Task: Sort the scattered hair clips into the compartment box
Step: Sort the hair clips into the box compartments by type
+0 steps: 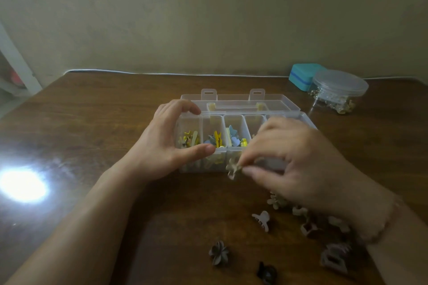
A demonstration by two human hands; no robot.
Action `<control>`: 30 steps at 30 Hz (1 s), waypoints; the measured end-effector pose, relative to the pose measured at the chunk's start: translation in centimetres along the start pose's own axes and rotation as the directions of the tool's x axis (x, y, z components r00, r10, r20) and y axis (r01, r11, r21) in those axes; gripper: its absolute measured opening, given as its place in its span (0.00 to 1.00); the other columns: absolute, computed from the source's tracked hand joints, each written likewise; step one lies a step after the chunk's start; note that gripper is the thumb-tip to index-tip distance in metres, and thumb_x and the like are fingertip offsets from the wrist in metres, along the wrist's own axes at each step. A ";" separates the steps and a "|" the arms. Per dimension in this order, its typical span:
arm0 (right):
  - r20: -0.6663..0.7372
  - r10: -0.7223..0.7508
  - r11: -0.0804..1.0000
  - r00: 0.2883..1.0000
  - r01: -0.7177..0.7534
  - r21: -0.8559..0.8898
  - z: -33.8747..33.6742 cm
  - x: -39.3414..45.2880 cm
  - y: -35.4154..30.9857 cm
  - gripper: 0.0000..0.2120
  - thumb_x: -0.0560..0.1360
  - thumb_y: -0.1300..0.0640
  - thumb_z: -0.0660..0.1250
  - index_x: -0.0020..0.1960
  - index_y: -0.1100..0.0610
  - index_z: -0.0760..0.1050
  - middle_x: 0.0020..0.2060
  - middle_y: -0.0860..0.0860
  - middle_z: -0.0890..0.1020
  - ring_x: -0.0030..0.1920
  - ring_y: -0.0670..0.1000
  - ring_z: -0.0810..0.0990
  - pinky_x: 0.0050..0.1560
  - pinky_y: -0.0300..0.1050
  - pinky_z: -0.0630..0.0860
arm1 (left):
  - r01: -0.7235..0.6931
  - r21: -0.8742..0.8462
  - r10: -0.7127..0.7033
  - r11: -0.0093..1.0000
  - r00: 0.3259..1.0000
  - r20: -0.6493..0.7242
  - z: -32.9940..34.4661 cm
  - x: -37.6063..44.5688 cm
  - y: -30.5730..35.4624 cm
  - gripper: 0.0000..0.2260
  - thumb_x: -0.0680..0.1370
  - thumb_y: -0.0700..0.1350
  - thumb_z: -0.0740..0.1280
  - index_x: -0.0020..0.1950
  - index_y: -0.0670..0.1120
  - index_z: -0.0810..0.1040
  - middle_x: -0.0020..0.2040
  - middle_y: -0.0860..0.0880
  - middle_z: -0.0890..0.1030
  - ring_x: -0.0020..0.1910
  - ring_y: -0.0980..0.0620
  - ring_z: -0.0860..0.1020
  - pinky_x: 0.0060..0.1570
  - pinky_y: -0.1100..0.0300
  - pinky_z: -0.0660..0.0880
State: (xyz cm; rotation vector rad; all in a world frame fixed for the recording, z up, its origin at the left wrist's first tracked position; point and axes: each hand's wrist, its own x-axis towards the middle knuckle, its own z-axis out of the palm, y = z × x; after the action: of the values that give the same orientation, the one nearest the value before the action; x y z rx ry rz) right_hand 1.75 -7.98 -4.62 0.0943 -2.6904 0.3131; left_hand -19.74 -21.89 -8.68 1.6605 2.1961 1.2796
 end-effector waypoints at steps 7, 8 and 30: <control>-0.374 0.314 0.930 0.873 -0.361 -0.062 0.3 1.1 2.9 0.06 0.73 0.50 0.68 0.46 0.49 0.82 0.40 0.44 0.83 0.45 0.49 0.76 0.45 0.54 0.75 | 0.006 -0.020 -0.006 1.000 1.000 0.008 0.0 0.0 0.2 0.30 0.64 0.69 0.69 0.62 0.58 0.70 0.60 0.67 0.70 0.64 0.64 0.67 0.60 0.66 0.67; -0.355 0.329 0.916 0.875 -0.387 -0.103 0.6 1.3 3.2 0.06 0.74 0.50 0.68 0.46 0.49 0.83 0.40 0.44 0.83 0.46 0.49 0.76 0.46 0.55 0.75 | 0.005 -0.022 -0.005 1.000 1.000 0.008 0.0 0.0 0.2 0.30 0.64 0.69 0.69 0.62 0.58 0.70 0.60 0.68 0.69 0.64 0.64 0.67 0.60 0.65 0.67; 0.495 0.036 0.997 0.868 0.006 -0.082 -2.0 -0.5 -0.2 0.11 0.75 0.45 0.67 0.57 0.37 0.76 0.50 0.34 0.76 0.54 0.37 0.67 0.55 0.41 0.69 | -0.006 -0.009 0.006 1.000 1.000 0.001 -0.1 0.0 -0.1 0.29 0.65 0.68 0.69 0.61 0.58 0.70 0.60 0.68 0.70 0.65 0.61 0.67 0.62 0.61 0.68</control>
State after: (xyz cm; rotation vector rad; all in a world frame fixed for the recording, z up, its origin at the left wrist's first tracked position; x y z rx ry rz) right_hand 2.99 -7.72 -3.02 0.1470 -3.2157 0.2023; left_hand -19.82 -21.96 -8.68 1.6656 2.1827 1.2882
